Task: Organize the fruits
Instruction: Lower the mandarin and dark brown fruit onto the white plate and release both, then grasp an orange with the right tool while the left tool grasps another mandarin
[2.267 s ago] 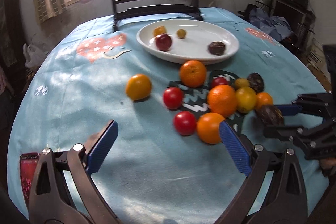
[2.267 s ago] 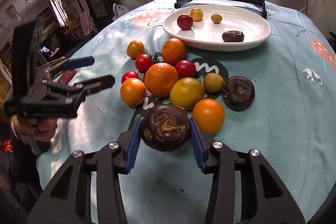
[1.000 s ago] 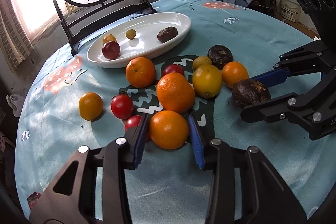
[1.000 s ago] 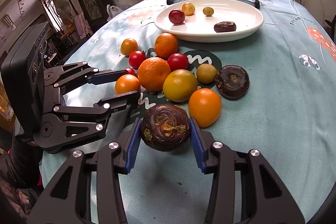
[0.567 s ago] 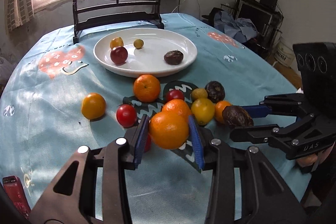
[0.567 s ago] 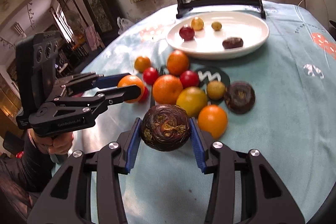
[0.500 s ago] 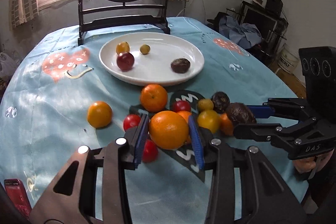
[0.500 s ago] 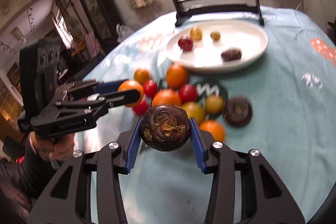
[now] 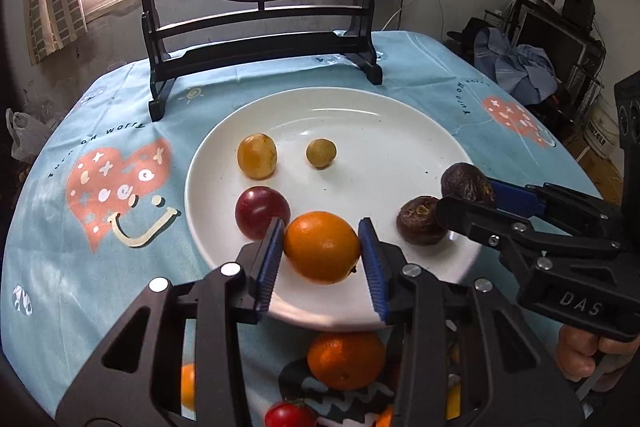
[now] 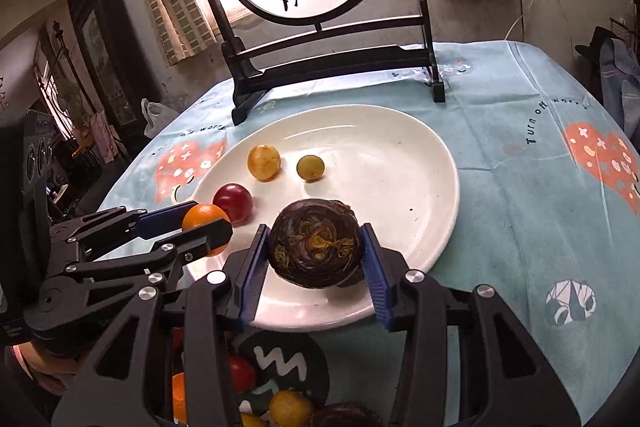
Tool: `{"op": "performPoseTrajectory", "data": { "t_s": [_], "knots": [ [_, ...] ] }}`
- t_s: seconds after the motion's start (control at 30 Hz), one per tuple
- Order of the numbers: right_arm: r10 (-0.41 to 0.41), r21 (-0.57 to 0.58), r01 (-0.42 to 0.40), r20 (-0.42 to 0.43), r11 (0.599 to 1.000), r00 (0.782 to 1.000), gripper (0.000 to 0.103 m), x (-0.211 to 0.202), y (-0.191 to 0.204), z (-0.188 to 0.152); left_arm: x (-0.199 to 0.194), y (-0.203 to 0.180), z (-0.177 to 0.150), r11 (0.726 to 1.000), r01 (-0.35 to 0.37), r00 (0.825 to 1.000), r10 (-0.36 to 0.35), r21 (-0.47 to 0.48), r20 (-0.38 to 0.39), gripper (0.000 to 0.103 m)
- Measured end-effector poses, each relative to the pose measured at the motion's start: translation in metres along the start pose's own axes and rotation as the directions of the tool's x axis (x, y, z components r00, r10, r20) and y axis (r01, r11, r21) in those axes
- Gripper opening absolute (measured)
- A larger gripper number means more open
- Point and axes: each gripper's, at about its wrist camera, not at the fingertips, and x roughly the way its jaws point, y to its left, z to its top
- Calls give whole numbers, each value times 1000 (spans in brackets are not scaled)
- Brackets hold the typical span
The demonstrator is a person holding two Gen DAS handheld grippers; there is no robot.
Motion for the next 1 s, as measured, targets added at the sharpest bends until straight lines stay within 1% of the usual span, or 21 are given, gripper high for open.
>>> {"op": "performPoseTrajectory", "data": {
  "t_s": [0.07, 0.1, 0.13, 0.17, 0.2, 0.23, 0.27, 0.33, 0.43, 0.53, 0.6, 0.7, 0.77, 0.83, 0.93, 1.0],
  "knots": [
    [7, 6, -7, -11, 1000, 1000, 47, 4, -5, 3, 8, 0, 2, 1000, -23, 999, 22, -8, -27, 40],
    [19, 15, -18, -27, 1000, 999, 49, 6, -8, 4, 9, 1, 3, 999, -31, 999, 31, -12, -37, 47],
    [41, 28, -40, -39, 999, 998, 50, 4, -9, 3, 6, 1, 2, 999, -37, 999, 36, -16, -34, 71],
    [68, 46, -66, -38, 997, 997, 50, 1, -13, 4, 0, 1, 1, 998, -52, 999, 52, -22, -13, 80],
    [82, 61, -80, -26, 995, 996, 50, -5, -15, 5, -9, 1, -1, 998, -65, 998, 65, -24, 18, 83],
    [85, 67, -84, -8, 994, 996, 50, -12, -16, 6, -17, 1, -3, 997, -69, 997, 70, -19, 38, 83],
    [81, 60, -82, 9, 995, 997, 50, -20, -16, 7, -26, 1, -5, 997, -72, 996, 72, -16, 48, 84],
    [57, 35, -58, 28, 998, 998, 51, -33, -15, 5, -46, 4, -14, 997, -67, 995, 69, -26, 75, 91],
    [23, -5, -23, 27, 1000, 999, 51, -45, -13, -8, -74, 11, -36, 997, -57, 990, 63, -51, 123, 96],
    [9, -10, -9, 10, 1000, 1000, 51, -51, -16, -30, -86, 20, -61, 994, -75, 986, 85, -76, 143, 96],
    [-3, -27, 3, -13, 1000, 1000, 51, -52, -15, -43, -87, 24, -76, 991, -83, 988, 96, -101, 124, 96],
    [-18, -54, 16, -41, 998, 999, 51, -57, -11, -60, -86, 28, -90, 990, -75, 994, 85, -118, 74, 96],
    [-21, -56, 18, -52, 998, 998, 51, -61, -8, -69, -90, 29, -96, 989, -75, 994, 85, -130, 73, 96],
    [-2, -63, -1, -53, 998, 999, 51, -70, -4, -76, -95, 29, -102, 989, -76, 993, 86, -123, 76, 96],
    [20, -110, -26, -55, 994, 998, 51, -84, 7, -89, -104, 29, -109, 986, -117, 986, 129, -120, 104, 96],
    [38, -139, -47, -68, 989, 997, 51, -90, 15, -98, -107, 30, -111, 983, -125, 984, 139, -131, 108, 96]
  ]
}}
